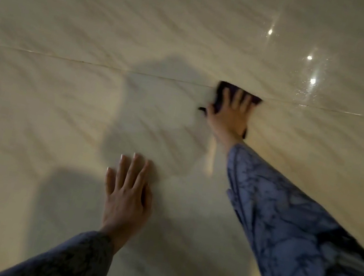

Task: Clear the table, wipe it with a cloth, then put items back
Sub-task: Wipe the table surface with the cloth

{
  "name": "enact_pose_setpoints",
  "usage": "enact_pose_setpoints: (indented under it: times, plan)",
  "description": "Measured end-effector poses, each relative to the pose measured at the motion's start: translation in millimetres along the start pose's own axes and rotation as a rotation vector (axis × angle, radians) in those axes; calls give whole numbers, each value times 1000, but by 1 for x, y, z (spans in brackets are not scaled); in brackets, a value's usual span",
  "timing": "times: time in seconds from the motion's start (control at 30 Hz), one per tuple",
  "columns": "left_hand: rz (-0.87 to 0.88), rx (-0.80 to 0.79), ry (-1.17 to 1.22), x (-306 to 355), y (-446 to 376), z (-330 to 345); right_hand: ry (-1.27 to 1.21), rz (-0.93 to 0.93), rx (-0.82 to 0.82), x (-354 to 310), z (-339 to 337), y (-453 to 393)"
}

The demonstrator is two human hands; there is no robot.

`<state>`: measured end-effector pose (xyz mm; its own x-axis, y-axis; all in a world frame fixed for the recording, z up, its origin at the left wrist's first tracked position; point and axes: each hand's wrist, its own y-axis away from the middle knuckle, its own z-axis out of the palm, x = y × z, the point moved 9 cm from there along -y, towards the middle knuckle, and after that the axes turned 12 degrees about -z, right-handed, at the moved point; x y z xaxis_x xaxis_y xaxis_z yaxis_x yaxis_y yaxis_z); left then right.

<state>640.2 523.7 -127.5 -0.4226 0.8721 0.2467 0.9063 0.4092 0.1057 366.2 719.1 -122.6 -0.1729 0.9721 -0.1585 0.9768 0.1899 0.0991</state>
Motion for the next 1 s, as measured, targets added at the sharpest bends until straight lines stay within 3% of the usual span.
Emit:
enact_pose_setpoints:
  times: [0.13,0.27,0.37,0.5,0.57,0.63,0.73,0.9,1.0]
  plan:
    - [28,0,16,0,0,0,-10,-357,-21,-114,19,22]
    - [-13,-27,34,-4,-3,4,-71,-593,-11,-149,33,86]
    - [-60,-39,113,-7,-5,2,-75,-504,52,-111,32,130]
    - [-38,-54,246,-5,-5,-6,-9,-35,144,-34,21,188]
    - [48,-102,307,-4,-3,-7,5,183,130,-30,24,216]
    - [196,-192,277,-5,1,-6,-22,266,80,-54,32,235]
    - [369,-294,274,-30,9,-11,-47,204,61,-118,45,260]
    - [453,-159,213,-136,36,-40,-65,-92,48,-237,66,321]
    - [436,-64,115,-211,56,-61,-45,-282,2,-266,78,375]
